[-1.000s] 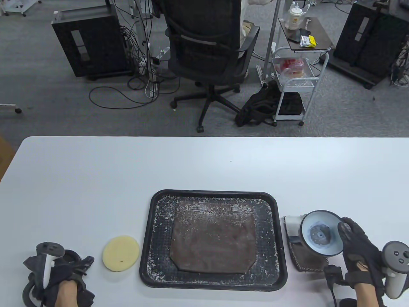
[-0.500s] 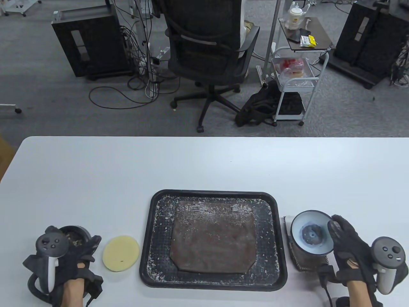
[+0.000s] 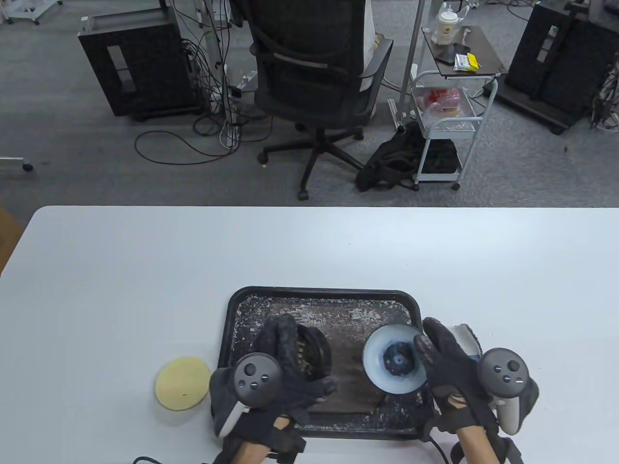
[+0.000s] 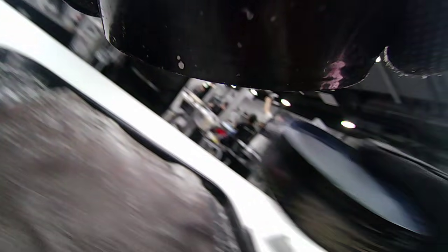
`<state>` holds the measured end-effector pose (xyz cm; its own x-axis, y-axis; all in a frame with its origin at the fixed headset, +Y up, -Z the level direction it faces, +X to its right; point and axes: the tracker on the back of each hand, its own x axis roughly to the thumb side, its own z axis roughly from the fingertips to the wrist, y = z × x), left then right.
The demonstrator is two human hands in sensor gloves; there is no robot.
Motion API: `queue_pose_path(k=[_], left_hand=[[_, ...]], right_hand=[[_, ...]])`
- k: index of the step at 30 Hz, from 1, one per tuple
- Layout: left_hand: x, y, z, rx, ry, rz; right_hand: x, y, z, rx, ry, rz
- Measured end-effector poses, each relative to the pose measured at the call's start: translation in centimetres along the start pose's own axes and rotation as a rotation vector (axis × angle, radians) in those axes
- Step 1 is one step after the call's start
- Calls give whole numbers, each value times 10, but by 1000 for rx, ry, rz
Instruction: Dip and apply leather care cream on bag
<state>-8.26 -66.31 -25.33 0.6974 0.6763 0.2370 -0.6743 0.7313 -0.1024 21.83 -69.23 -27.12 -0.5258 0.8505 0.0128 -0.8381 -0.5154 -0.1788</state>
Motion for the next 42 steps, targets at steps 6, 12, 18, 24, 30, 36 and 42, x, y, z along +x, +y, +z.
queue_pose_path(k=[6, 12, 18, 24, 30, 36, 42], left_hand=[[23, -41, -16, -104, -46, 46], [9, -52, -17, -97, -51, 55], [0, -53, -15, -116, -45, 105], [-16, -56, -15, -174, 10, 188], [-38, -59, -17, -201, 65, 519], [-53, -60, -15, -156, 82, 888], [-51, -64, -12, -173, 29, 999]], right_hand=[[11, 30, 1, 59, -19, 8], [0, 41, -1, 160, 46, -120], [-7, 48, 1, 292, 87, -228], [-16, 53, 1, 433, 114, -364], [-16, 55, 9, 471, 50, -532], [3, 61, 11, 452, -204, -428], [10, 68, 14, 421, -288, -256]])
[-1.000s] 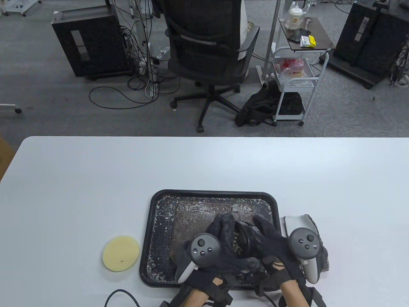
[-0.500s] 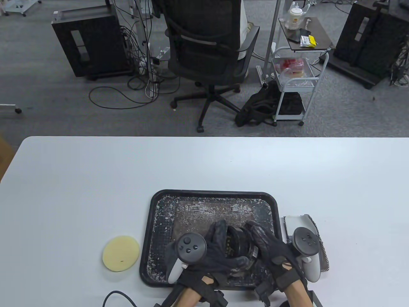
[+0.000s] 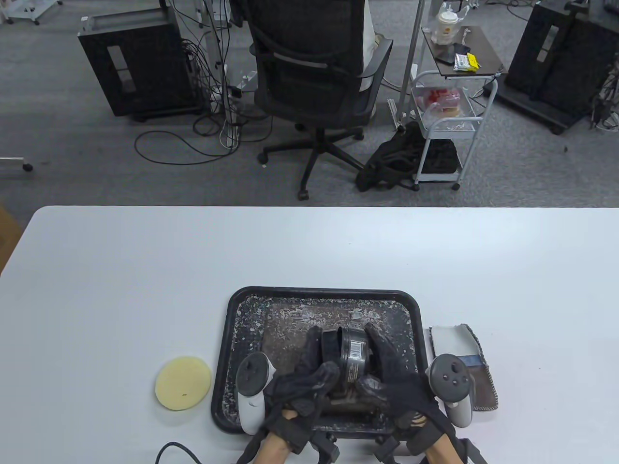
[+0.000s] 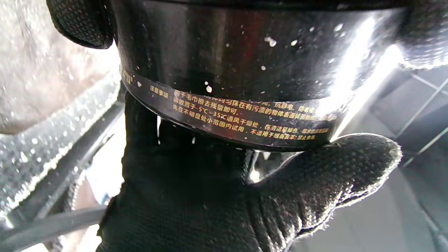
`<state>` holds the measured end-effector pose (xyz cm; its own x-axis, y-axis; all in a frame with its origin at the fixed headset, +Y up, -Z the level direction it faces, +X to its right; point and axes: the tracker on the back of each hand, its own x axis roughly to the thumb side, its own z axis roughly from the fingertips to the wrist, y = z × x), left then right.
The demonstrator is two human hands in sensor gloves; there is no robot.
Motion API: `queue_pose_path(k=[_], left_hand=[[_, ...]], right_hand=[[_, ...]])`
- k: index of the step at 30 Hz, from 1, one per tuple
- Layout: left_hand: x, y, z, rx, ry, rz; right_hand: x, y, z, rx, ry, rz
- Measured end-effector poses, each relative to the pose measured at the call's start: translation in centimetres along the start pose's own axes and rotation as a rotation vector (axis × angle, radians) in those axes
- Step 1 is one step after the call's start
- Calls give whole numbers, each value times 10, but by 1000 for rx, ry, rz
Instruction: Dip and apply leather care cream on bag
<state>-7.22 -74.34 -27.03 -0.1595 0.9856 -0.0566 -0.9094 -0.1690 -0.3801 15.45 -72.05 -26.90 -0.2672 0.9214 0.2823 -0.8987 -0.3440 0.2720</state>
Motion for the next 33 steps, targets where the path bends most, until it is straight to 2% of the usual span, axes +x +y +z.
queue_pose_path(k=[2, 4, 5, 6, 9, 11, 16, 19, 23, 33], left_hand=[[-1, -3, -1, -38, -4, 6], [-2, -6, -1, -97, -3, 16], [-2, -7, -2, -99, -7, 5], [-3, -7, -2, -97, -3, -5], [-2, -7, -3, -104, -10, -11], [-1, -6, -2, -93, -12, -7], [-1, -4, -1, -105, 3, -22], [-4, -2, -1, -115, 27, -13], [-5, -1, 1, -123, 63, -45], [-14, 0, 1, -196, 136, 33]], right_hand=[[-1, 3, 0, 45, -1, -30], [-6, 9, 1, 98, -9, -143], [-6, 12, 2, 103, -10, -232], [-6, 12, 2, 97, -3, -234], [-1, 6, 2, 45, -50, -113], [1, 4, 3, 16, -74, -117], [2, 2, 3, 36, -110, -118], [4, -1, 4, 39, -140, -11], [5, 1, 5, 63, -159, 49], [12, 3, 9, 46, -215, 226]])
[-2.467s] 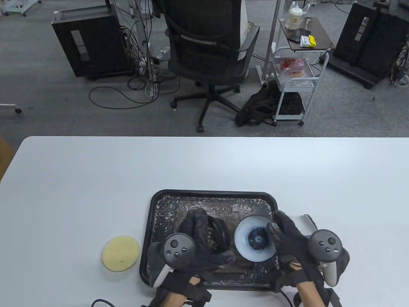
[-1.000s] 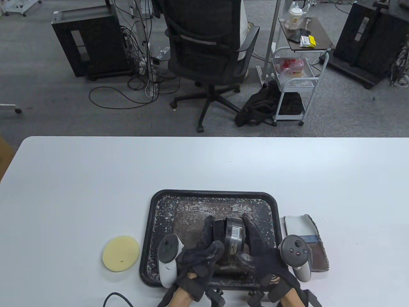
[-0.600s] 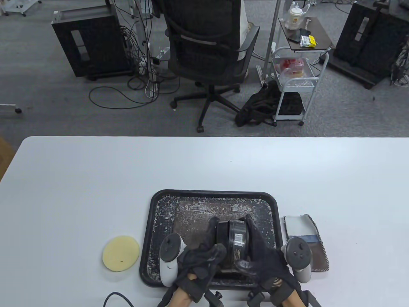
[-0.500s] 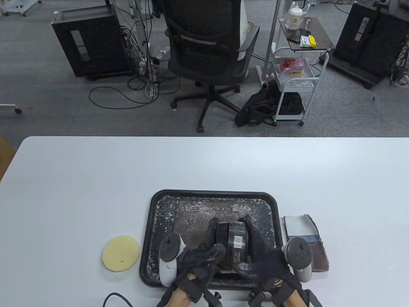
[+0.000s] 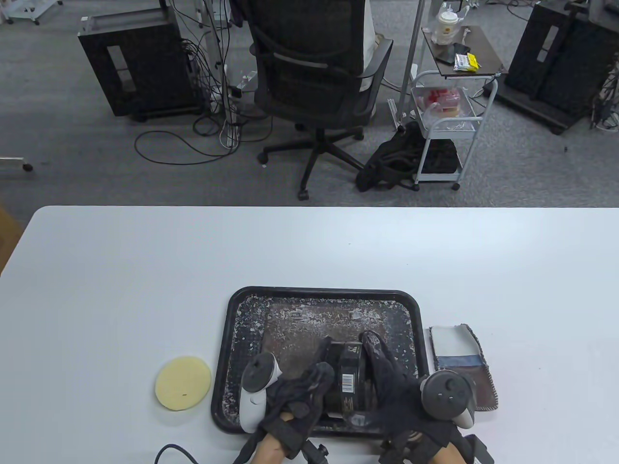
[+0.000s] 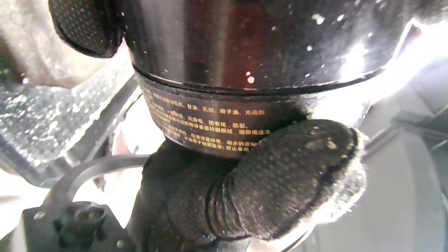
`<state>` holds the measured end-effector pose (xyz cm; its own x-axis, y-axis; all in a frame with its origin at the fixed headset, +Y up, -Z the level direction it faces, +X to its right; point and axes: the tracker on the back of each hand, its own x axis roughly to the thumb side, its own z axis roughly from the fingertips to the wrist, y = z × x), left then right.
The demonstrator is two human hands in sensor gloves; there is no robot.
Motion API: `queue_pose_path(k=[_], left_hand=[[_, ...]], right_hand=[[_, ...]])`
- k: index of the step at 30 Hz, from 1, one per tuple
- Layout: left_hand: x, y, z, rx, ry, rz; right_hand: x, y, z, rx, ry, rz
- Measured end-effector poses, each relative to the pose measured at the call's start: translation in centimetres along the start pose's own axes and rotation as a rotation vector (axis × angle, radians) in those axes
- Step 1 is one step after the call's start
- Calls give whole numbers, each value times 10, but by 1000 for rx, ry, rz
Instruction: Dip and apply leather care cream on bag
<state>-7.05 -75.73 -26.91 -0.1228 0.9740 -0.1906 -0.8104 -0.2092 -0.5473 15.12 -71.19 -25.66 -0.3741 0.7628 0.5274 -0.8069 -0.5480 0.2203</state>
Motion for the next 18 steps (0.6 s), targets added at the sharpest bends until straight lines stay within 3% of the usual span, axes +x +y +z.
queue_pose_path(k=[4, 6, 9, 10, 14, 18], left_hand=[[6, -1, -1, -32, -61, -80], [15, -5, -1, -44, -125, -204], [27, -13, 4, 56, -217, -473], [29, -15, 4, 48, -237, -491], [26, -20, 3, -30, -223, -411], [20, -16, 4, -20, -191, -224]], right_hand=[[-6, 0, 1, -2, 61, -76], [-17, 1, 1, 9, 165, -251], [-32, 10, 5, 128, 334, -629], [-35, 12, 6, 145, 341, -700], [-35, 12, 7, 124, 339, -705], [-23, 6, 4, 1, 262, -502]])
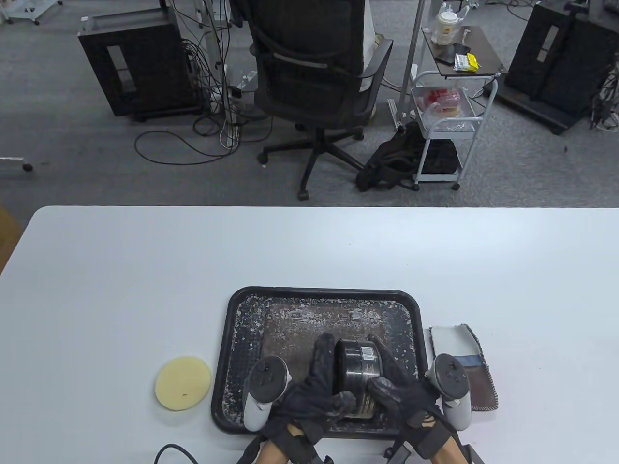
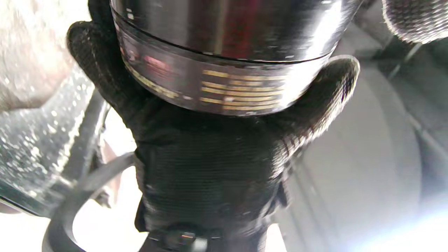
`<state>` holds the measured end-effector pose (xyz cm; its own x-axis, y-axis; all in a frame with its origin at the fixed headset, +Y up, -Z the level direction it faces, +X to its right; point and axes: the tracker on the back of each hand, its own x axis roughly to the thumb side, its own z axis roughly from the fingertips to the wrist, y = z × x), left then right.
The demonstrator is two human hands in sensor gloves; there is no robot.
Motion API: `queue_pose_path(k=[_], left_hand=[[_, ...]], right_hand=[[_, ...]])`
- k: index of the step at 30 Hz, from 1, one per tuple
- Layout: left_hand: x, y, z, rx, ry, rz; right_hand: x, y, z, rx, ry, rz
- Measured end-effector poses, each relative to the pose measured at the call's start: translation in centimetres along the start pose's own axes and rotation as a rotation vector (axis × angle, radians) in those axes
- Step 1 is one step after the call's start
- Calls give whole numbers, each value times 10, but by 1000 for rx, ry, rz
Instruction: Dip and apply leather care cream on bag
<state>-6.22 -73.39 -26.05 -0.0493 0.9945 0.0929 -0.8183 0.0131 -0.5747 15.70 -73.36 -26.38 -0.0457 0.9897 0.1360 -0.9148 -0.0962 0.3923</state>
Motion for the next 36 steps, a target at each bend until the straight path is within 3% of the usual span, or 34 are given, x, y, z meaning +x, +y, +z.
queue_pose_path(k=[3, 7, 14, 19, 21, 23, 27, 29, 32, 36], left_hand=[[-8, 5, 1, -21, 39, 144], [-14, 3, 2, -76, 72, 277], [-9, 6, 2, 33, 46, 163], [20, 0, 8, 209, -103, -336], [25, -5, 9, 214, -144, -405], [28, -7, 11, 241, -175, -448], [34, -9, 12, 252, -249, -521], [36, -11, 14, 252, -271, -545], [39, -13, 14, 238, -301, -596], [49, -13, 15, 295, -334, -731]], right_hand=[[13, 4, 2, -41, -164, 282], [19, 14, 4, -15, -259, 437], [12, 13, 0, -21, -199, 306], [-14, 14, -5, 23, -11, -192], [-19, 11, -8, 63, 48, -225], [-22, 10, -7, 198, 82, -277], [-23, 13, -4, 123, 104, -320], [-22, 13, -4, 222, 127, -360], [-22, 12, -4, 238, 142, -368], [-22, 17, -4, 151, 88, -397]])
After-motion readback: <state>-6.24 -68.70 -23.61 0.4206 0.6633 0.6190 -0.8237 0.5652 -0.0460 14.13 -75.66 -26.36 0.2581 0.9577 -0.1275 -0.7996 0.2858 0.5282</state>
